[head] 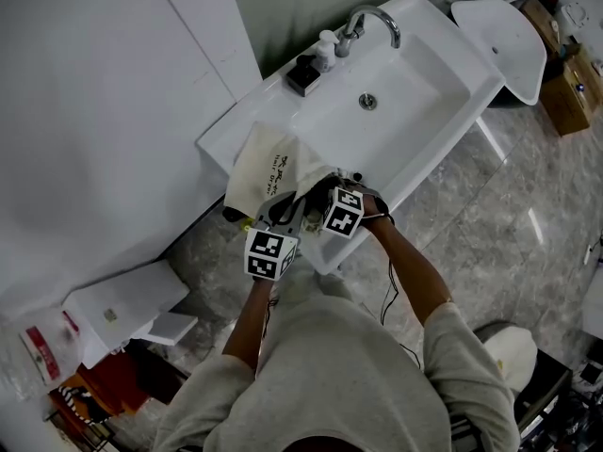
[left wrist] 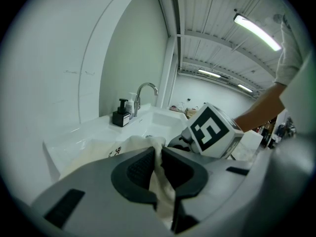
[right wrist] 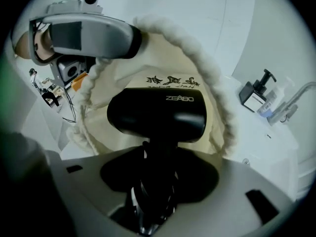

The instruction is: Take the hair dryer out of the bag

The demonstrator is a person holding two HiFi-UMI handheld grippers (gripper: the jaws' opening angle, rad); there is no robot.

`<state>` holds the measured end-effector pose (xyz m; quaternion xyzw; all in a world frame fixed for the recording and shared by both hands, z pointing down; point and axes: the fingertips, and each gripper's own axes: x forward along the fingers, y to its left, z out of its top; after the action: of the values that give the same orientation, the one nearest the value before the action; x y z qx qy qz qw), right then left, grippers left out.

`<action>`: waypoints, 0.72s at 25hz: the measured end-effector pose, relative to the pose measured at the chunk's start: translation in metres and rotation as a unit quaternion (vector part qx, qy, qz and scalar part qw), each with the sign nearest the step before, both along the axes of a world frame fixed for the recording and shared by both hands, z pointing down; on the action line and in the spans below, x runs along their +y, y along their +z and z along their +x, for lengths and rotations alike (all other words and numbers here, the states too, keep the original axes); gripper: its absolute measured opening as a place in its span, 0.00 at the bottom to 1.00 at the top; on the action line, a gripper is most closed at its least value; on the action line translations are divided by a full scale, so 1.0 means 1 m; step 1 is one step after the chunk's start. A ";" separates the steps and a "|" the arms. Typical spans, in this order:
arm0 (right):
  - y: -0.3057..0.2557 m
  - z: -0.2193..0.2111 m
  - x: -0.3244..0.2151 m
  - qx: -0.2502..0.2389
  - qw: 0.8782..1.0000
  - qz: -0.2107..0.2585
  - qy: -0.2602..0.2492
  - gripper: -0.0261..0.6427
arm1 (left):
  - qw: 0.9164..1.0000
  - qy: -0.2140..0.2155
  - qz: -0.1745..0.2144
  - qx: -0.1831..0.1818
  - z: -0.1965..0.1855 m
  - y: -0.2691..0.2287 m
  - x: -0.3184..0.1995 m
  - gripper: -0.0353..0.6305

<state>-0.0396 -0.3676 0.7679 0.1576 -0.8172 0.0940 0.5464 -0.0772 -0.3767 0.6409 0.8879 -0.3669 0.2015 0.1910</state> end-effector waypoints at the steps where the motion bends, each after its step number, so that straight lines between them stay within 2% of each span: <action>1: 0.000 0.004 0.002 0.002 1.000 0.000 0.001 0.33 | 1.000 -0.001 0.001 -0.001 0.000 0.000 0.000 0.12; 8: -0.011 0.032 0.012 0.002 1.000 0.012 0.012 0.33 | 1.000 -0.005 0.003 -0.006 -0.001 0.001 0.001 0.12; 18: -0.044 0.052 0.026 -0.055 0.997 0.044 0.044 0.33 | 1.000 -0.008 0.008 -0.017 0.002 0.002 0.002 0.12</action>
<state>0.0127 -0.3415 0.7237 0.2116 -0.8418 0.0901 0.4883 -0.0754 -0.3750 0.6425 0.8829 -0.3787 0.2119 0.1793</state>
